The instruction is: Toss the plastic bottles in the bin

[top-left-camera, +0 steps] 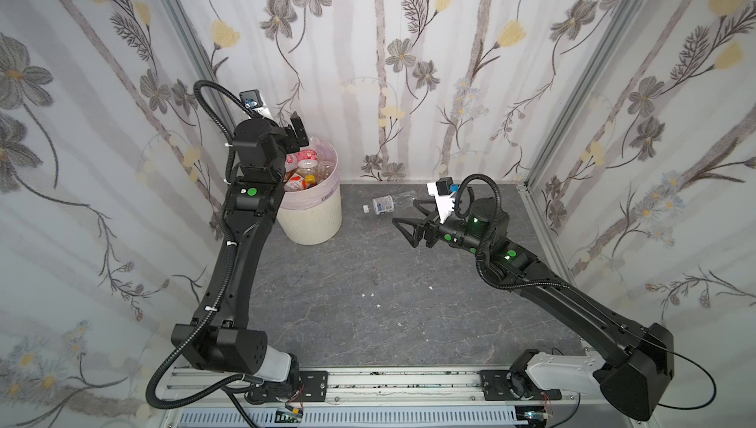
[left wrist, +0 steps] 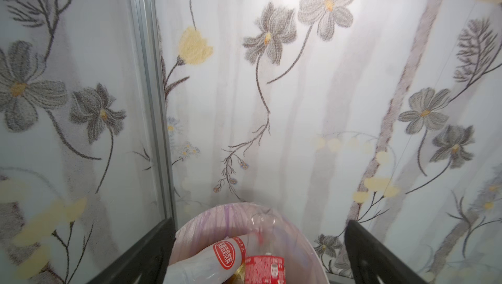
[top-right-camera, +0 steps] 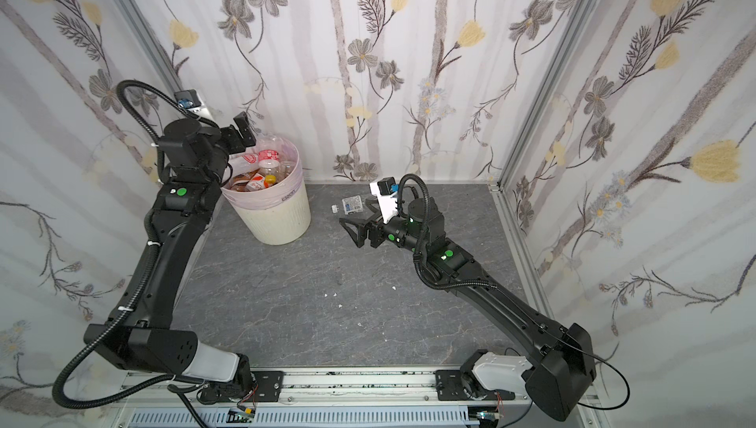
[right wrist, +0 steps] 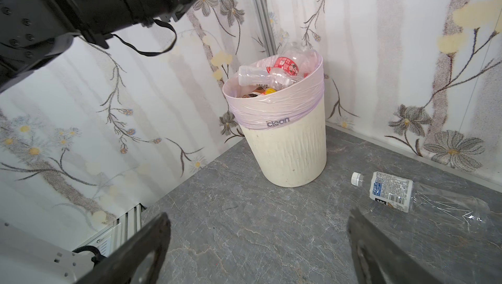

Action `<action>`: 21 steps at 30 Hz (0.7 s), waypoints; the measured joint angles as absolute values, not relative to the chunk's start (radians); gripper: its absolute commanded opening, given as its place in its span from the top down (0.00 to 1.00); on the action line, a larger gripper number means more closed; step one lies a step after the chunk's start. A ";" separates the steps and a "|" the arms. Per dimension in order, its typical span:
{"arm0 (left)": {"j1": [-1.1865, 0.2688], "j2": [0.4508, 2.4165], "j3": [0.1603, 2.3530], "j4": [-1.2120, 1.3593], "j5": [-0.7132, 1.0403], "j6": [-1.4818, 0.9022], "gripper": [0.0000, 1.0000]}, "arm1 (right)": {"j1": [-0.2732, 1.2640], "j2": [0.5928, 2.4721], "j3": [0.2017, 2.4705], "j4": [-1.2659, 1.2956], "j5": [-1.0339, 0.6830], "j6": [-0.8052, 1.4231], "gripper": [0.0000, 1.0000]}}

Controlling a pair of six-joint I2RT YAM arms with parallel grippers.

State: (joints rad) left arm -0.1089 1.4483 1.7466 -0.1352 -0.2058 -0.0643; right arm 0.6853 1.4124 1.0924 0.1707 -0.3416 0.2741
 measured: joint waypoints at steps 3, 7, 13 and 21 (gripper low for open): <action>-0.117 1.400 1.741 -0.133 -0.188 -0.104 0.00 | 0.685 1.417 1.092 0.173 -0.331 0.279 0.00; -0.137 1.355 1.708 -0.134 -0.146 -0.154 0.00 | 0.679 1.443 1.100 0.164 -0.267 0.279 0.00; -0.162 1.309 1.614 -0.138 -0.071 -0.247 0.00 | 0.628 1.555 1.164 0.107 -0.138 0.308 0.00; -0.278 1.300 1.465 -0.126 -0.007 -0.387 0.00 | 0.493 1.788 1.251 0.043 -0.066 0.459 0.00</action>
State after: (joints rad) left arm -0.2775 1.2999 1.4654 -0.1261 -0.0067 -0.3866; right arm 0.4931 1.7878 1.2510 0.0429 -0.0662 0.4587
